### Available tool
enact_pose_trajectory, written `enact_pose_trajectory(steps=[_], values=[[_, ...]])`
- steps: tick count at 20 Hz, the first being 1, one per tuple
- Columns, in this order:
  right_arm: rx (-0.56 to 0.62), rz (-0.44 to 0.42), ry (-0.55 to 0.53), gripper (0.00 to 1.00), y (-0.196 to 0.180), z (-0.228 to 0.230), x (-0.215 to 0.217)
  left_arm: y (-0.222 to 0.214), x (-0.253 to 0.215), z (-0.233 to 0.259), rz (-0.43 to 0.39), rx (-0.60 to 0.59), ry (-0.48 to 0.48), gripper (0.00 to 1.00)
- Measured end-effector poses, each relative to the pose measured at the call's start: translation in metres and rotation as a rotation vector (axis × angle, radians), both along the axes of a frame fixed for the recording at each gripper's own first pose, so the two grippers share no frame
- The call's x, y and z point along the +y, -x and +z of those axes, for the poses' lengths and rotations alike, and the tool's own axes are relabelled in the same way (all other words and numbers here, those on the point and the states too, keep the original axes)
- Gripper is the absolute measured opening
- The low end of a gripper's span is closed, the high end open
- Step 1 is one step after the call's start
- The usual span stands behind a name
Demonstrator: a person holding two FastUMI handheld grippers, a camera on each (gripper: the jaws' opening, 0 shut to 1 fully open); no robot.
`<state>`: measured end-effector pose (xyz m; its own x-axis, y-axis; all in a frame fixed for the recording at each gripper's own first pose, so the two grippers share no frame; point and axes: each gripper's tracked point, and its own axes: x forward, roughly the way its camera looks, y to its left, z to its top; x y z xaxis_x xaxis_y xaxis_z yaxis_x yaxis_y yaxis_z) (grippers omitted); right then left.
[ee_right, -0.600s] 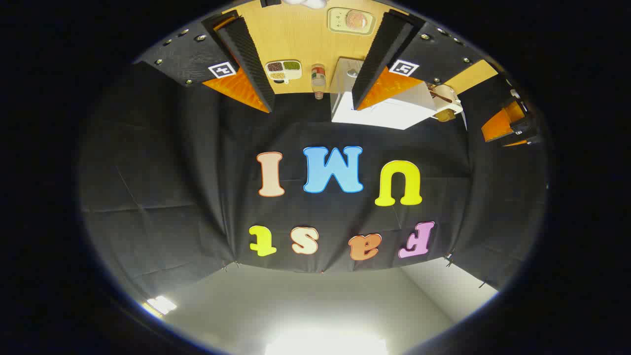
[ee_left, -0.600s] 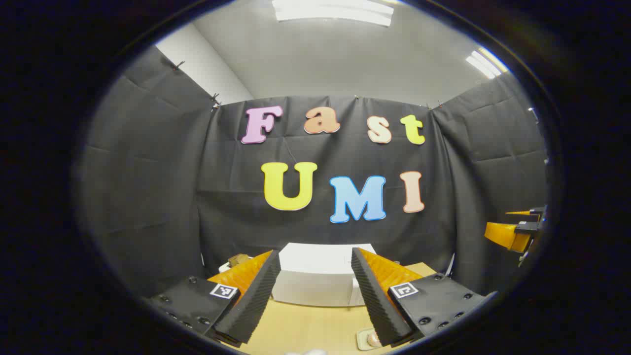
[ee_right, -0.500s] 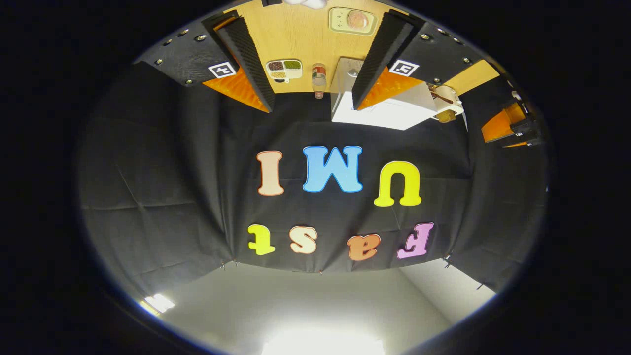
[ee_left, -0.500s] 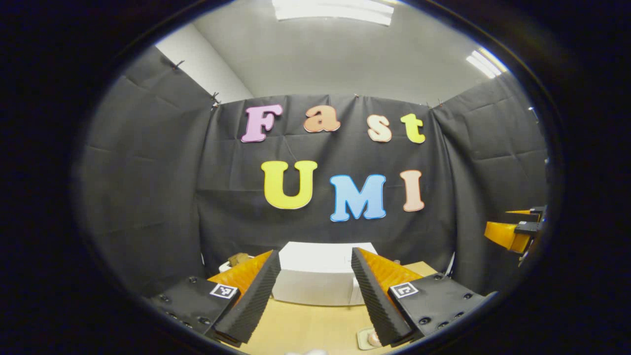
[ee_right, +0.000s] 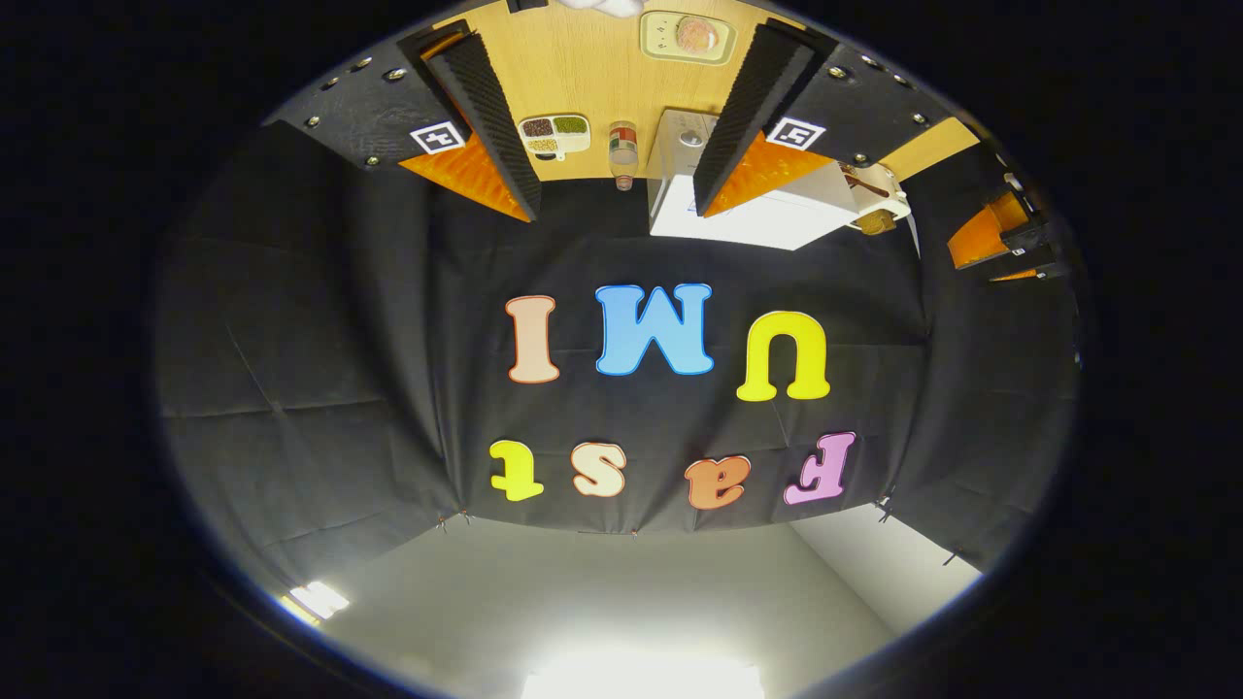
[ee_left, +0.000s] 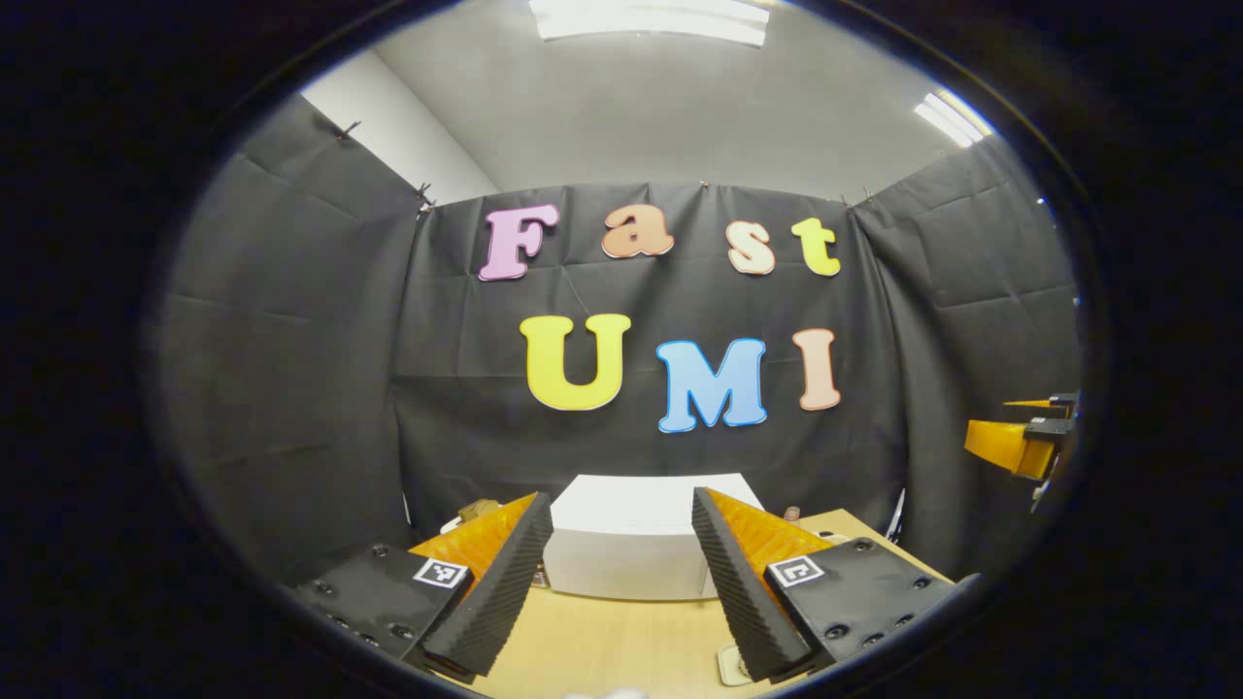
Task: Open the microwave oven with the left hand, put the food in, and close the microwave oven.
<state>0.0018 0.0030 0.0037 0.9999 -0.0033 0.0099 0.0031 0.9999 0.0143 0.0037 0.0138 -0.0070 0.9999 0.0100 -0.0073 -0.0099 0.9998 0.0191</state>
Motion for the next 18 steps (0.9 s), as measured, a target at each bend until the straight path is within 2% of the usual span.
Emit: enact_pose_trajectory(steps=[5,9,14,17,18], values=[[-0.003,-0.009,0.001,0.97,-0.004,0.006,-0.006,-0.019,0.001,-0.025,0.009,0.017,-0.024,0.94],[-0.026,-0.033,0.001,0.97,-0.003,0.021,-0.017,-0.054,-0.01,-0.061,-0.009,0.027,-0.021,0.94],[-0.052,-0.053,-0.025,0.96,-0.003,0.039,-0.028,-0.108,-0.034,-0.14,-0.037,0.054,-0.007,0.95],[-0.023,-0.07,0.016,0.97,-0.006,0.039,-0.034,-0.143,-0.064,-0.197,-0.079,0.079,0.01,0.94],[-0.007,-0.071,0.022,0.97,-0.007,0.038,-0.034,-0.154,-0.075,-0.218,-0.092,0.102,0.018,0.96]])
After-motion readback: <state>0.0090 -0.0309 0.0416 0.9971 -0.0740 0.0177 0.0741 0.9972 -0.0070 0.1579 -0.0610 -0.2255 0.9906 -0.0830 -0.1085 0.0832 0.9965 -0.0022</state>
